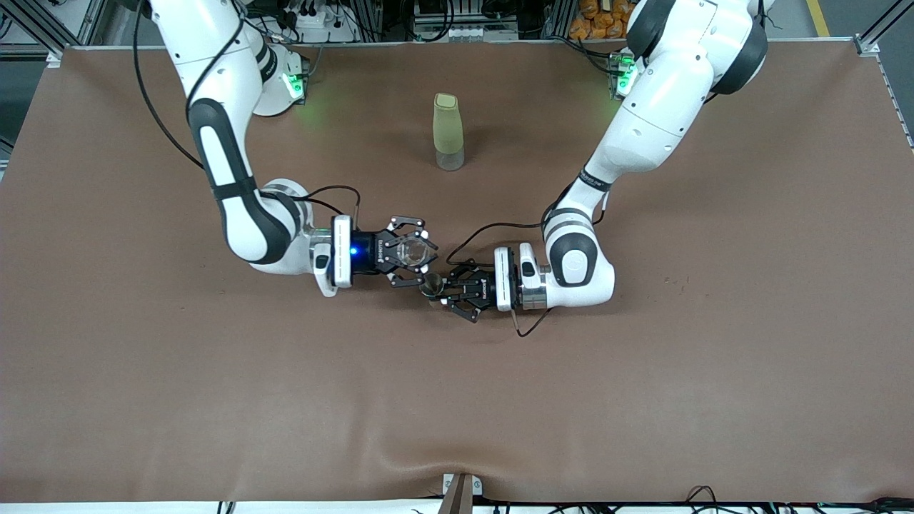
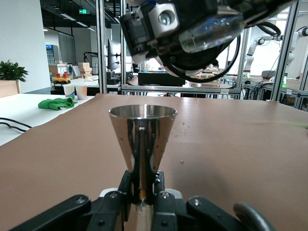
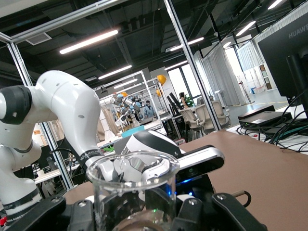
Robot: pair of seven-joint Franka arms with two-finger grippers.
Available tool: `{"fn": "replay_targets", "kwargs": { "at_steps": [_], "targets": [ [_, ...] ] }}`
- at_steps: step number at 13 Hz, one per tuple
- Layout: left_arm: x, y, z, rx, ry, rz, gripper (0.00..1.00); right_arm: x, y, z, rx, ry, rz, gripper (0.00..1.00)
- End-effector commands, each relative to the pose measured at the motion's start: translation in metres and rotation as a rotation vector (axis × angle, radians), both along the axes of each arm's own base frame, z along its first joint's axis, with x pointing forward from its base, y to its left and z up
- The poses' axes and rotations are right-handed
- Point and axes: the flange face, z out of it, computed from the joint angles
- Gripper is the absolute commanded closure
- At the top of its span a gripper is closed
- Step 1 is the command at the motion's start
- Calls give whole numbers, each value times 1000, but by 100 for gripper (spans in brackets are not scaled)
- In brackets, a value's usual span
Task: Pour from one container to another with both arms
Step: 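Raise the beaker above the jigger's rim with the right gripper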
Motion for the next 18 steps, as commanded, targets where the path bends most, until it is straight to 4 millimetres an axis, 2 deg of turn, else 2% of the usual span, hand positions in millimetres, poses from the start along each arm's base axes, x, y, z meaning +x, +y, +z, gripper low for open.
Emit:
{"fn": "replay_targets", "kwargs": {
  "at_steps": [1, 5, 18],
  "targets": [
    [3, -2, -5, -11, -8, 29, 100, 4, 16, 2, 6, -7, -25, 100],
    [2, -2, -8, -8, -5, 30, 100, 1, 18, -1, 11, 27, -21, 100],
    [4, 0, -8, -10, -2, 36, 100, -7, 18, 3, 71, 437, 56, 100]
  ]
}}
